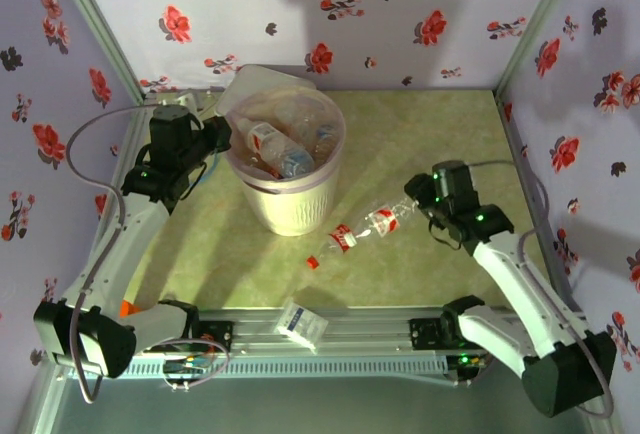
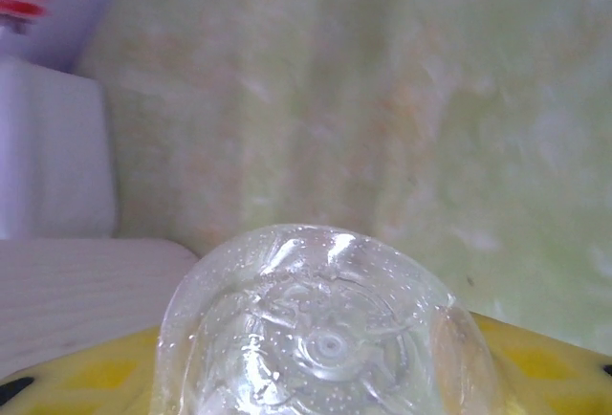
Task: Put the plastic bottles in the bin
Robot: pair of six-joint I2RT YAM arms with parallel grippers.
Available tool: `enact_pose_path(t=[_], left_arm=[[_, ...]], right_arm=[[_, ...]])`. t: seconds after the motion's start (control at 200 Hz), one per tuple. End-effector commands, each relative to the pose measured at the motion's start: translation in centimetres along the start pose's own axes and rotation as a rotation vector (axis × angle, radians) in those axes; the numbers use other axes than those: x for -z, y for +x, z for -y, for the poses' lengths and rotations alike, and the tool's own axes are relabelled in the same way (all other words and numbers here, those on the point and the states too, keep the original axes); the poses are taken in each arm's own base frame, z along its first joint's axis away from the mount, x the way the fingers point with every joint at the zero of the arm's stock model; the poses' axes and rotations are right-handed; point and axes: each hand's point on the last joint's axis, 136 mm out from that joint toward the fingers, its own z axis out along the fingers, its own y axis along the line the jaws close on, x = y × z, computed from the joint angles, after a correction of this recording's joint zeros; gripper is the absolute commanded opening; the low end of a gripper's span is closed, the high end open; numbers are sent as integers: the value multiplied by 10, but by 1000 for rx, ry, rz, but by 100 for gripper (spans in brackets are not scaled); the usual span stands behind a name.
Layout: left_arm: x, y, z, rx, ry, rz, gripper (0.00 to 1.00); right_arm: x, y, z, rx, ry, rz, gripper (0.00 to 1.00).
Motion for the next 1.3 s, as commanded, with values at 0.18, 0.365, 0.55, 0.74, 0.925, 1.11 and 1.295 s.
enact_pose_path(t=[0.18, 0.365, 0.55, 0.74, 0.925, 1.11, 1.295], left_arm=[[11, -21, 42, -57, 190, 152, 0], [-2, -9, 39, -43, 148, 48, 0], [-9, 1, 35, -29, 126, -12, 0], [-13, 9, 25, -2, 87, -31, 0], [-12, 6, 19, 28, 46, -14, 0], [-13, 5, 13, 62, 23, -1, 0], [-13, 7, 8, 75, -5, -4, 0]], right_arm=[[104, -98, -126, 490, -230, 365, 24], [167, -112, -225, 665, -532, 532, 24], [188, -88, -310, 784, -793, 589, 23], [155, -66, -343, 874, -823, 562, 21], [100, -30, -337, 923, -751, 405, 21], [44, 9, -318, 848, -701, 186, 21], [-3, 44, -298, 742, -658, 13, 22]])
